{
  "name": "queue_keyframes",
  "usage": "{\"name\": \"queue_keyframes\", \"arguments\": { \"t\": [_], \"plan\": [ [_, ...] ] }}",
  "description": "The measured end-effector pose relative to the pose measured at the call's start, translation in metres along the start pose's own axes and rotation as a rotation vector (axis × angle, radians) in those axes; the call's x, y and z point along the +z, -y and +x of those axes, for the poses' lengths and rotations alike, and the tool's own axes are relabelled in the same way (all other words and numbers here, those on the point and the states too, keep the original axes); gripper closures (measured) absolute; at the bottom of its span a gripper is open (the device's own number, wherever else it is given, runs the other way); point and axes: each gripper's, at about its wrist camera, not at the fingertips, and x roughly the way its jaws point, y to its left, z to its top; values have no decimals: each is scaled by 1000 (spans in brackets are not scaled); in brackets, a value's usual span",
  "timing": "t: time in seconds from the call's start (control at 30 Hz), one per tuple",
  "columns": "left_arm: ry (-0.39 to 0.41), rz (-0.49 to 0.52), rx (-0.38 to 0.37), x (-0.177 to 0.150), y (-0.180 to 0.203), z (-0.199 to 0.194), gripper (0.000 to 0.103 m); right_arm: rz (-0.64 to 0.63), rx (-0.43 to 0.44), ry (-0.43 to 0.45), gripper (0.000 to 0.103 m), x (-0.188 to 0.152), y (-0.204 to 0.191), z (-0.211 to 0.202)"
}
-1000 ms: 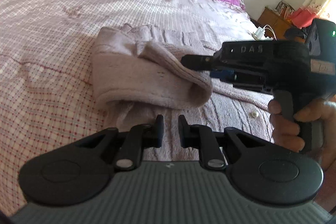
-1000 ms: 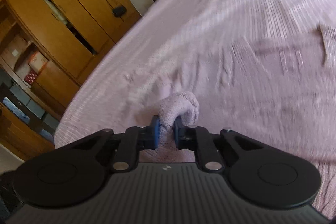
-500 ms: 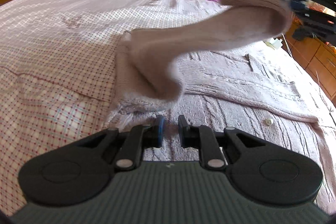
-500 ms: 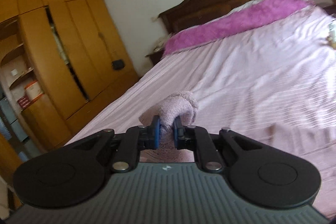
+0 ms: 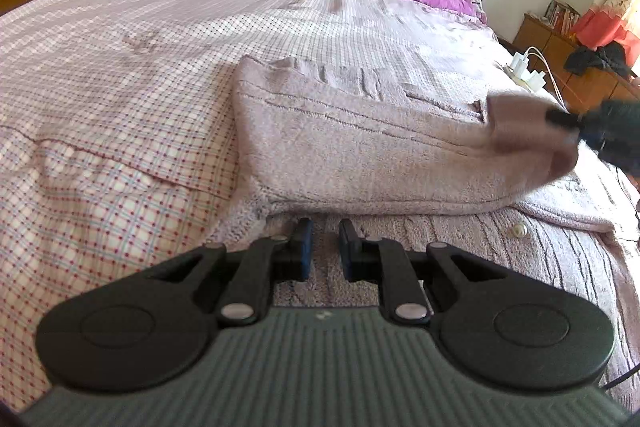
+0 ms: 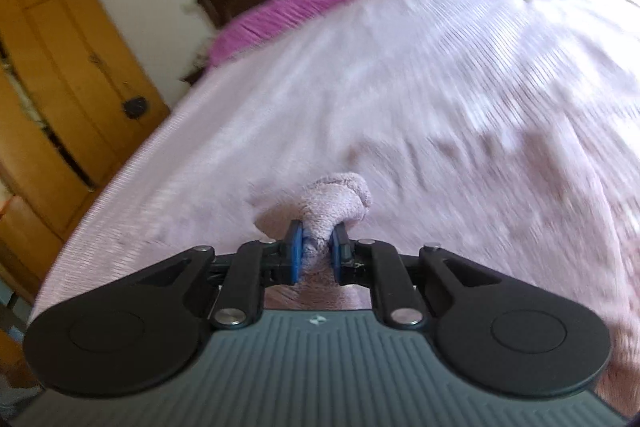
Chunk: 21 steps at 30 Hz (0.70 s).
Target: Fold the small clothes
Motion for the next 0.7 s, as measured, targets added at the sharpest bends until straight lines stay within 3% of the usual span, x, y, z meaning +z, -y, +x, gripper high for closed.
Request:
{"name": "queue_keyframes", "arguments": {
  "t": [0.03, 0.1, 0.17, 0.4, 0.53, 0.7],
  "plan": [
    [-1, 0, 1, 0, 0, 0, 87, 7, -29, -15, 73, -4, 6, 5],
    [-5, 2, 4, 2, 1, 0, 87, 17, -77, -8, 49, -12, 14, 4],
    [-8, 11, 7, 3, 2, -2, 87, 10, -95, 23, 41, -19, 16, 0],
    [20, 60, -26, 11, 15, -22, 87, -113, -62, 107, 41, -11, -13, -26],
    [42, 79, -47, 20, 23, -24, 87, -246, -26, 88, 41, -17, -42, -20],
    [33, 91, -33, 33, 26, -10, 87, -416, -50, 58, 41, -28, -79, 1]
  ]
}}
